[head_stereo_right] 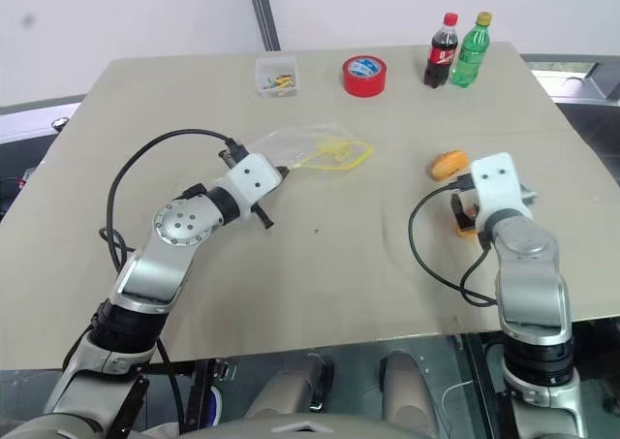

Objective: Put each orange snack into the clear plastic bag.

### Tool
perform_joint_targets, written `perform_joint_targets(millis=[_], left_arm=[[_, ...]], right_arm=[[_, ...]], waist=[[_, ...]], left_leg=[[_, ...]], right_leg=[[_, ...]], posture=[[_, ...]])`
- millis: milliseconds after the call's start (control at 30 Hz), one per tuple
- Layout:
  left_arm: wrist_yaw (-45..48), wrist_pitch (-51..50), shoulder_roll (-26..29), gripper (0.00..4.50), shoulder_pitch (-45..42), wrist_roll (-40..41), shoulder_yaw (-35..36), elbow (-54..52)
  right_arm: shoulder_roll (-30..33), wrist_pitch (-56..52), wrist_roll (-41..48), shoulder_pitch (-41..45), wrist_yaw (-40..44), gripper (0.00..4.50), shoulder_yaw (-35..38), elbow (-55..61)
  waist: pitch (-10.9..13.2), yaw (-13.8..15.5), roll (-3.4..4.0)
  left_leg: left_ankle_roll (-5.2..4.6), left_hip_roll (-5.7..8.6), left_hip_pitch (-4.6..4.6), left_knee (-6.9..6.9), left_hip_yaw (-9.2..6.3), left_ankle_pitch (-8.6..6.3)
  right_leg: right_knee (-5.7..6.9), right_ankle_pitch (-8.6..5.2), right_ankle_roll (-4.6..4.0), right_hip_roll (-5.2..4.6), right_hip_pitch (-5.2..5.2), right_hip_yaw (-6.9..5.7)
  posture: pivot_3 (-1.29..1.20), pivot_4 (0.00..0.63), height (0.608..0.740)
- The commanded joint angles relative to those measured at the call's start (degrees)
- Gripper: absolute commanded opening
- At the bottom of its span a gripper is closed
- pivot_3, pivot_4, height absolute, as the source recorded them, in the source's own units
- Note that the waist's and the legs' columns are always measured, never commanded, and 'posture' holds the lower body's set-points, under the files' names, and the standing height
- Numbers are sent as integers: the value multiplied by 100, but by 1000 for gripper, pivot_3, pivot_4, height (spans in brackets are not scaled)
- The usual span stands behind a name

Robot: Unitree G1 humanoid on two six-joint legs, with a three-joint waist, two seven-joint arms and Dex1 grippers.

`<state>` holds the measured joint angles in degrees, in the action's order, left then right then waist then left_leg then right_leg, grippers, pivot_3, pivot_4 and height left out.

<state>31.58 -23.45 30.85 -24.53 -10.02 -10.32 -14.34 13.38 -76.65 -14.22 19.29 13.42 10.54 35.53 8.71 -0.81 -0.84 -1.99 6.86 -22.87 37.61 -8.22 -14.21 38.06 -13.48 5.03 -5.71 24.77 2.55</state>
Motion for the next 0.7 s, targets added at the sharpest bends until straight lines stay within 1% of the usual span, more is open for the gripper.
perform_joint_targets(millis=[33,133,200,300,433,533,600,633,667,700], left_arm=[[35,-19,-9,0,-117,-14,5,-24],[93,-37,-18,0,-163,-5,-26,0],[119,-50,-18,0,-209,0,-21,34],[143,-63,-11,0,-235,4,-23,48],[156,-112,-23,0,-221,6,-34,1],[165,-112,-29,0,-198,14,-28,-23],[159,-108,-39,0,-191,24,-4,-28],[153,-106,-48,0,-187,33,11,-31],[152,-101,-53,0,-180,41,19,-36],[155,-84,-56,0,-167,57,31,-47]], right_arm=[[-518,-998,-88,334,-374,4451,384,590],[-1218,-1516,-147,748,-644,4451,842,581],[-1646,-1585,-158,992,-755,4451,1198,504],[-1836,-1585,-215,1189,-978,4451,1524,269],[-1900,-1579,-88,1265,-1089,4451,1653,63],[-1938,-1448,11,1194,-1162,3684,1545,-90],[-1864,-1383,67,1105,-1167,2790,1414,-101],[-1798,-1320,111,1046,-1151,2492,1325,-97],[-1735,-1283,244,996,-1023,2088,1257,-62],[-1646,-1212,412,932,-855,2088,1162,1]], waist=[[-1,1,2],[-1,6,2],[-2,3,4],[-2,0,4],[-2,-4,5],[-4,-36,10],[-5,-32,10],[-5,-30,10],[-5,-28,10],[-5,-24,10]], left_leg=[[1,0,0,0,0,0],[1,5,0,2,0,1],[1,5,0,2,-1,1],[1,5,0,1,-3,1],[1,10,-2,1,-2,1],[2,7,0,-1,-1,1],[2,6,1,-2,-2,1],[2,6,1,-2,-2,1],[2,6,1,-2,-2,1],[2,7,0,-1,-1,1]], right_leg=[[1,1,-1,0,0,0],[0,2,-2,-2,-1,-1],[1,2,-2,0,0,-2],[0,2,-3,0,0,-5],[-4,2,-3,-5,0,-4],[1,2,-3,-3,2,-3],[1,2,-3,-2,1,-4],[1,2,-3,-2,1,-4],[0,2,-3,-2,0,-4],[-2,2,-3,-4,0,-3]], posture=[[0,150,713],[0,150,713],[0,150,713],[0,150,713],[0,150,713],[0,150,713],[0,150,713],[0,150,713],[0,150,713],[0,150,713]])
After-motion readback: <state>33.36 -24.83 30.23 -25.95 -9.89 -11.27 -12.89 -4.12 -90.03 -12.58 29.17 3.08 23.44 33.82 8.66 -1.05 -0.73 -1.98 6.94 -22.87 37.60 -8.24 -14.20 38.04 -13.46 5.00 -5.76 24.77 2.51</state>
